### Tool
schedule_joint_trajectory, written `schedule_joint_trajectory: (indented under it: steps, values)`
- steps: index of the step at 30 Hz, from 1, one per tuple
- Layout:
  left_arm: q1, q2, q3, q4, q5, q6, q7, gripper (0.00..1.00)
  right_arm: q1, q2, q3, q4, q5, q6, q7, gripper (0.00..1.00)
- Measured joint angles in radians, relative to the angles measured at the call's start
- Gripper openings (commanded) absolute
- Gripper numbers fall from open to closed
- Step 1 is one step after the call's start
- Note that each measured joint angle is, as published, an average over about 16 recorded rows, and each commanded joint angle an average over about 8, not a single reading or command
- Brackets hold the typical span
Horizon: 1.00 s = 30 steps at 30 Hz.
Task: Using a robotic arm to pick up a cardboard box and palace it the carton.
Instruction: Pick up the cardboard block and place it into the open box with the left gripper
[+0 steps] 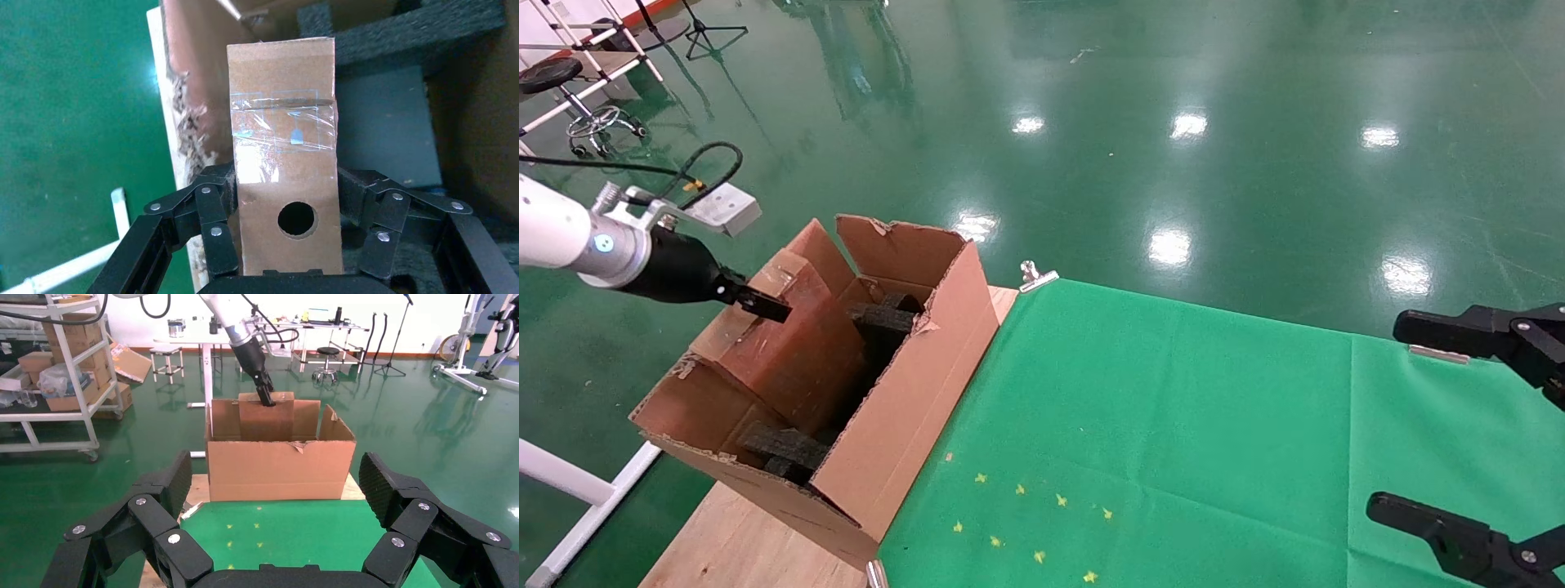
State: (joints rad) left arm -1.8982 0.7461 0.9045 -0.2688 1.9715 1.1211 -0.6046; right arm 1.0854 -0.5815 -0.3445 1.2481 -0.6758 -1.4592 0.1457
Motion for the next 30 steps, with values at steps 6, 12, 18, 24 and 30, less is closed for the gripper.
schedule_joint_trajectory:
  steps: [6,12,18,24,30]
  values:
    - [0.021,0.034,0.009,0.076,0.015,-0.045,-0.005,0.0,0.0,0.0,0.0,0.0,0.0,0.0,0.0,1.0]
    - [0.041,0.067,0.015,0.138,0.024,-0.074,-0.008,0.0,0.0,0.0,0.0,0.0,0.0,0.0,0.0,1.0]
    - [0.059,0.096,0.02,0.19,0.031,-0.097,-0.021,0.0,0.0,0.0,0.0,0.0,0.0,0.0,0.0,1.0]
    - [0.073,0.12,0.024,0.229,0.037,-0.119,-0.042,0.15,0.0,0.0,0.0,0.0,0.0,0.0,0.0,1.0]
    - [0.081,0.132,0.024,0.252,0.038,-0.133,-0.058,0.9,0.0,0.0,0.0,0.0,0.0,0.0,0.0,1.0]
